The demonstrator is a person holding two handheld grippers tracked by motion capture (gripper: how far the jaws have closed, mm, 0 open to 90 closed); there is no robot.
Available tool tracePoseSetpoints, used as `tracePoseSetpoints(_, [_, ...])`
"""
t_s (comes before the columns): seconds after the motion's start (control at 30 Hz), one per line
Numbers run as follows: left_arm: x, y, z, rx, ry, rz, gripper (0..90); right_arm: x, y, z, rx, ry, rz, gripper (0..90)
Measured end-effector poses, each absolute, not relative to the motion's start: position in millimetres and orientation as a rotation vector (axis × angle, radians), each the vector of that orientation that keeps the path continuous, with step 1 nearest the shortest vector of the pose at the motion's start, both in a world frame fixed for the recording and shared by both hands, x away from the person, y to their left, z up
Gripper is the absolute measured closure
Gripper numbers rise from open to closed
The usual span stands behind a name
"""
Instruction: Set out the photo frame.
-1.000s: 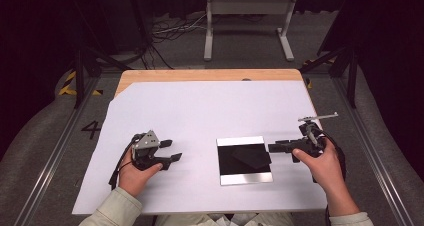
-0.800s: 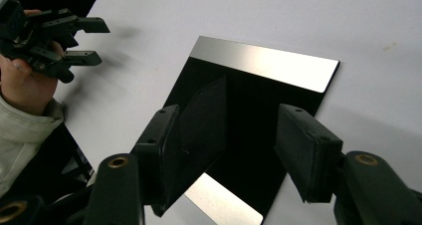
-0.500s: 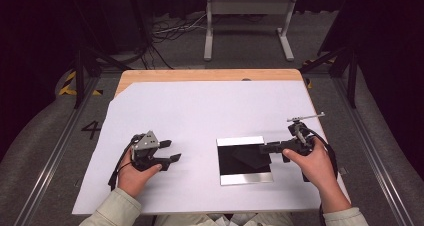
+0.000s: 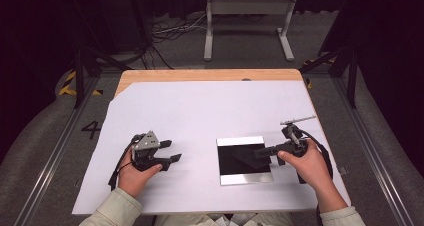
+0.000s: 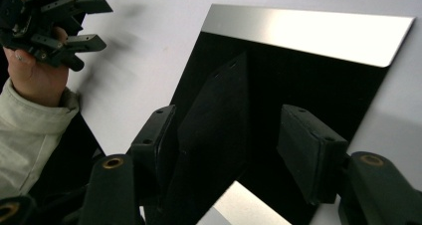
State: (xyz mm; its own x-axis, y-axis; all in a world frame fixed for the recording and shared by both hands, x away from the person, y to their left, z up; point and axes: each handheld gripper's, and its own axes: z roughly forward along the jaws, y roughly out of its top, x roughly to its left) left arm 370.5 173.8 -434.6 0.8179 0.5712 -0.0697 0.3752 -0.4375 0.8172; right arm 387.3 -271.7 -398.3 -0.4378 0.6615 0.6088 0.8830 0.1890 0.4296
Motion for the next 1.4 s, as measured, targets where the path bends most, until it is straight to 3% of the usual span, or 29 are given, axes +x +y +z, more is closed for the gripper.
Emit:
tracePoseSetpoints(0.17, [370.5,173.9,-434.7,2.079,0.697,0.268,36.9,388.6,-265.7,-405.0,-1.441,-2.151,-1.074,41.3])
tracePoseSetpoints(0.47, [370.5,173.8,-434.6,2.078,0.696,0.268,37.0,388.9,-260.3,-405.8,-1.373,-2.152,-1.045,51.7])
tracePoseSetpoints(0.9, [370.0,174.5,-434.0,2.074,0.701,0.278,36.8,386.7,-257.9,-399.6,-1.31,-2.232,-1.082,56.0])
tracePoseSetpoints(1.4, [370.0,175.8,-433.1,2.07,0.7,0.297,37.0,373.1,-252.2,-374.3,-1.076,-2.381,-1.183,72.5])
